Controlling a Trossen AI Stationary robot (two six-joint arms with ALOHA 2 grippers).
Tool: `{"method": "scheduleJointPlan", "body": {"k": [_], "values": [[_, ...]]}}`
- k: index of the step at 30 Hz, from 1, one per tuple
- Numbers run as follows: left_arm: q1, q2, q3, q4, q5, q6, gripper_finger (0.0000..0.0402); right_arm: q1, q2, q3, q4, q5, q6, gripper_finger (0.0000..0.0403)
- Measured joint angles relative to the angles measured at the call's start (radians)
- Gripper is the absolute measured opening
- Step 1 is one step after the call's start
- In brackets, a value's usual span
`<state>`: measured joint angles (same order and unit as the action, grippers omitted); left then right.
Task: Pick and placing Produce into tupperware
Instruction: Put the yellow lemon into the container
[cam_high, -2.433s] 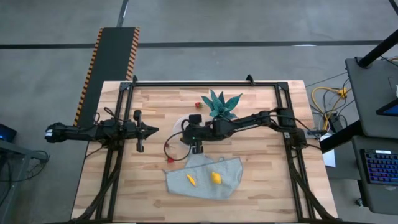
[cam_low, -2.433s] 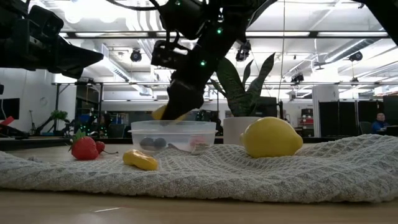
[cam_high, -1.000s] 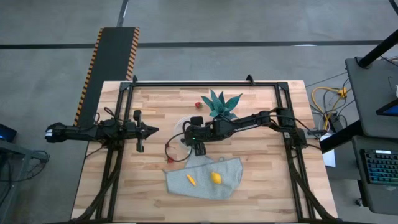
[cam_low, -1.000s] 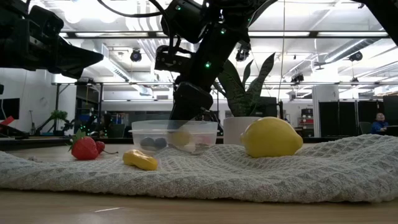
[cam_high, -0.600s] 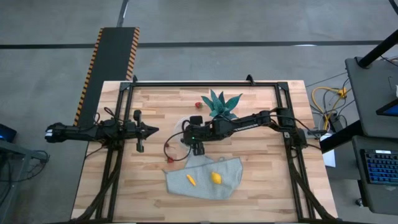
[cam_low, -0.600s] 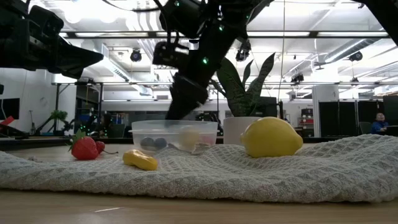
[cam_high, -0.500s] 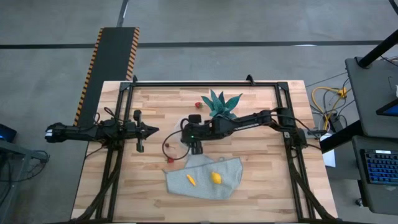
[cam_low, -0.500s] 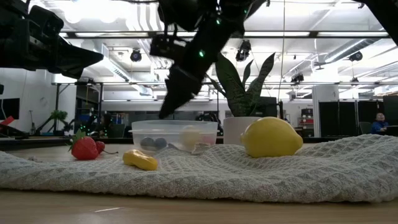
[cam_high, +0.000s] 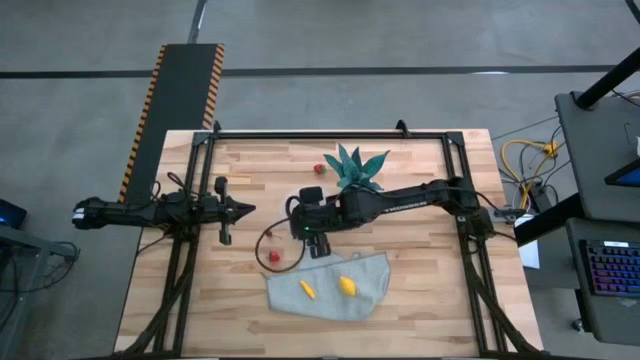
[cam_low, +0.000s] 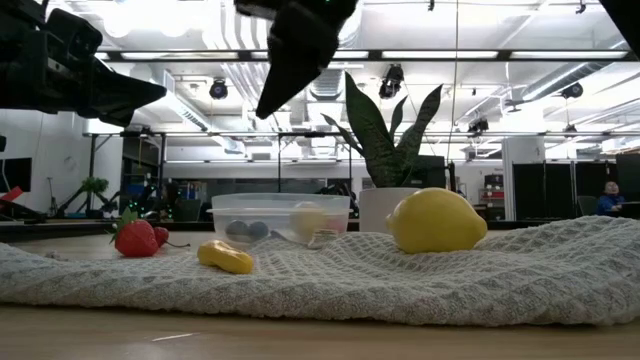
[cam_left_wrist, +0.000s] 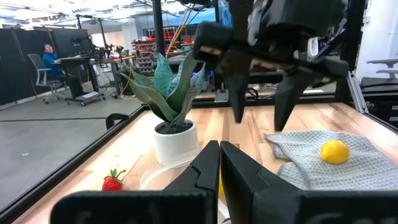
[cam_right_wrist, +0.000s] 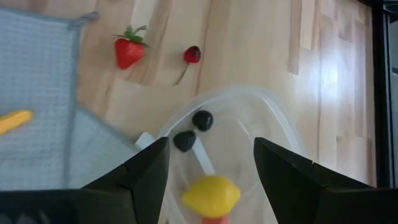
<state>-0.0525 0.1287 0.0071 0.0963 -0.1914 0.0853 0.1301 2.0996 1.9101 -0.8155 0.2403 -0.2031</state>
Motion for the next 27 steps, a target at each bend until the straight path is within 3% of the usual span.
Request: {"method": "scheduleJointPlan", "body": {"k": [9, 16, 27], "values": [[0.0, 0.0, 0.0, 0.0, 0.0, -0.001, 0.0, 0.049, -0.022, 0.053, -0.259, 0.207, 0.091, 0.0226], [0.0, -0.001, 0.0, 0.001, 0.0, 0.001, 0.0, 0.052, -0.104, 0.037, -0.428, 0.231, 0.283, 0.0226], [0.0, 0.0, 0.0, 0.0, 0.0, 0.006, 0.0, 0.188, -0.396, -0.227, -0.383, 0.302, 0.507, 0.0226]]}}
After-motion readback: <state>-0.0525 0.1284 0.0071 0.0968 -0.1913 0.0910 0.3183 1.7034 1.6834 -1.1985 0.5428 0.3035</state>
